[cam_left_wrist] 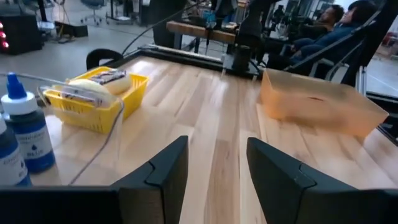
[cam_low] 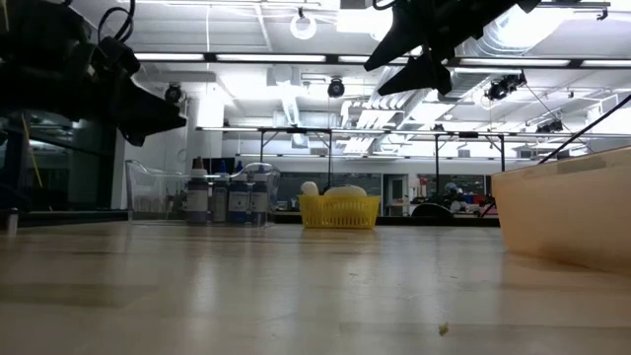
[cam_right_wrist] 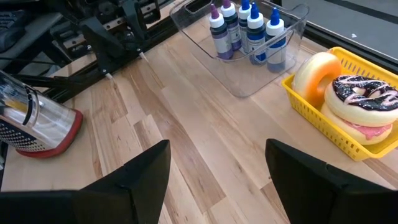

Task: Pick & Place Food Item
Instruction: Return to Home Position

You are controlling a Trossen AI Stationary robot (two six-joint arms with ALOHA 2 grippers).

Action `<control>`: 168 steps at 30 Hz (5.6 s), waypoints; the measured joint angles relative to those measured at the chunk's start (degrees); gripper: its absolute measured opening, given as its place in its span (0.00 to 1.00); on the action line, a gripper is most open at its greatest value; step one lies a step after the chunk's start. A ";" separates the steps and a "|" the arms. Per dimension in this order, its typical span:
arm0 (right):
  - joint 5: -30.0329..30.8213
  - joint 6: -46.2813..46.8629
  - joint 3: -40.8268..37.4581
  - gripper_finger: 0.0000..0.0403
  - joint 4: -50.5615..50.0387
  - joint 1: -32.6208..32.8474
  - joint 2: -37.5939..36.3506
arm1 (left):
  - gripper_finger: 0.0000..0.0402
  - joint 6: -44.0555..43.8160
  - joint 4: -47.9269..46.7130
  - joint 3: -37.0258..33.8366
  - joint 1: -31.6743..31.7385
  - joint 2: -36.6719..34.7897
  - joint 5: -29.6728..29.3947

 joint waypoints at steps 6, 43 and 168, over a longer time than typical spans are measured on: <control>0.02 0.00 0.00 0.62 0.01 0.01 0.00 | 0.39 -0.52 -9.05 -0.09 0.00 -5.04 0.00; 0.00 0.00 0.00 0.62 0.01 0.02 0.00 | 0.39 -0.84 -13.72 -0.16 -3.49 -8.06 -6.62; -11.89 -7.50 -51.47 0.62 12.09 -13.90 -58.33 | 0.39 -3.44 -13.65 -0.16 -3.50 -8.07 -6.36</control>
